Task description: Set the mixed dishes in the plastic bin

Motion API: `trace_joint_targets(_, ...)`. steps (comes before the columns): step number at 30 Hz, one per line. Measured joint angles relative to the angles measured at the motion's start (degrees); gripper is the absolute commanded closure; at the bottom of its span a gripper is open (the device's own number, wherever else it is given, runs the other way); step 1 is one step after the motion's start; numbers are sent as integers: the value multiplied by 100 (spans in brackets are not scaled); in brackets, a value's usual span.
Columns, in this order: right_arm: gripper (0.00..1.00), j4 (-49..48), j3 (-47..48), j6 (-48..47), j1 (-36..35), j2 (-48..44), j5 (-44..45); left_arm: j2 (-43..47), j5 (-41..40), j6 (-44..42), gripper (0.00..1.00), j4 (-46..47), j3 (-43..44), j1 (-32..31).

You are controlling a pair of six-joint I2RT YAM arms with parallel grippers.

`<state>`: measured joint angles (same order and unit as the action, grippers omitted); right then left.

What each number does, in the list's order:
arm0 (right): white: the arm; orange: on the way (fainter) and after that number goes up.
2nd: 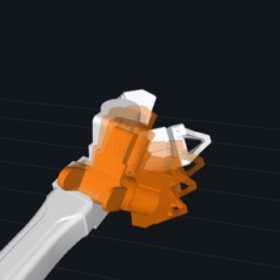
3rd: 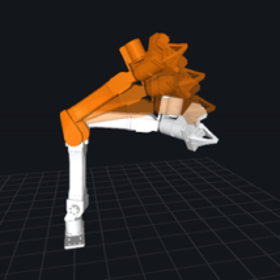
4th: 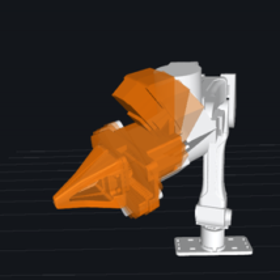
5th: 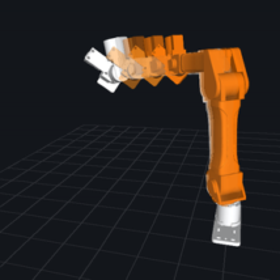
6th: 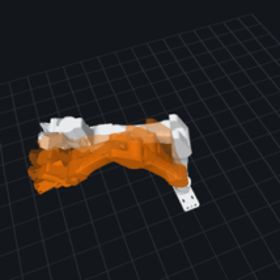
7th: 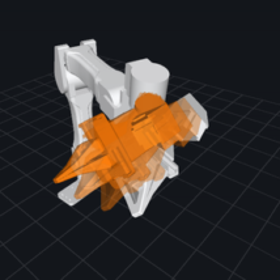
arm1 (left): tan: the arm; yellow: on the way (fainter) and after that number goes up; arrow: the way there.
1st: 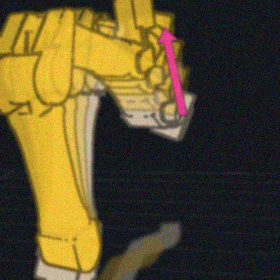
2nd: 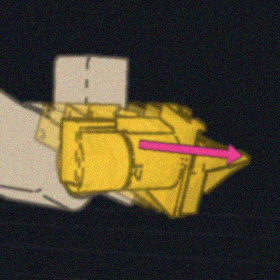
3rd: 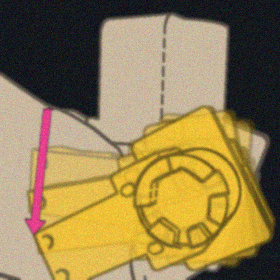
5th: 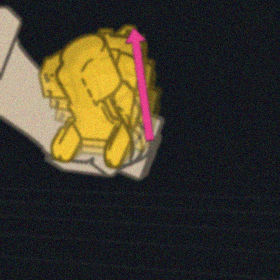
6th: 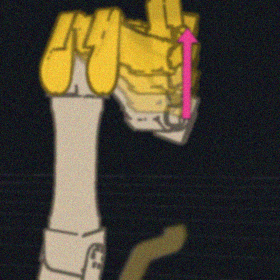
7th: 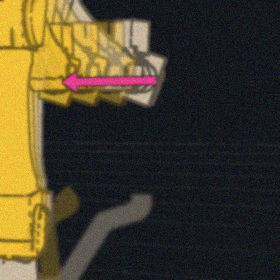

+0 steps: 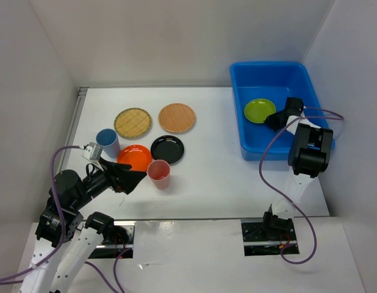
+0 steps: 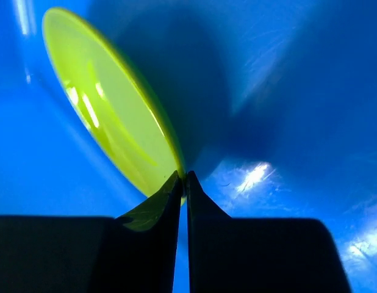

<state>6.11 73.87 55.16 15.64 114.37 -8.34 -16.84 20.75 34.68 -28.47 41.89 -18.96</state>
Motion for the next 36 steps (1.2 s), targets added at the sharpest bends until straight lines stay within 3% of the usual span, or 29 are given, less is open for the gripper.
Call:
trace_joint_targets(5, 67, 131, 133, -149, 0, 90, 59, -7, 9, -7, 0, -35, 46, 0)
trace_joint_targets(8, 47, 173, 166, -251, 0, 87, 68, -109, 9, -39, 0, -92, 247, 0)
trace_joint_targets(12, 12, 466, 323, -446, -39, 74, 197, -319, 11, -144, 0, -142, 511, 0)
trace_joint_targets(15, 0, 833, 597, -612, -136, -26, 483, -522, 22, -181, 0, -225, 688, 0)
trace_joint_targets(28, 0, 2184, 1851, -1270, -1193, -2009, 1609, -1003, 127, -210, 0, -442, 1099, 0)
trace_joint_targets(36, 2, 2201, 2505, -1113, -3832, -2494, 2162, -1156, 188, 22, 0, -278, 1099, 0)
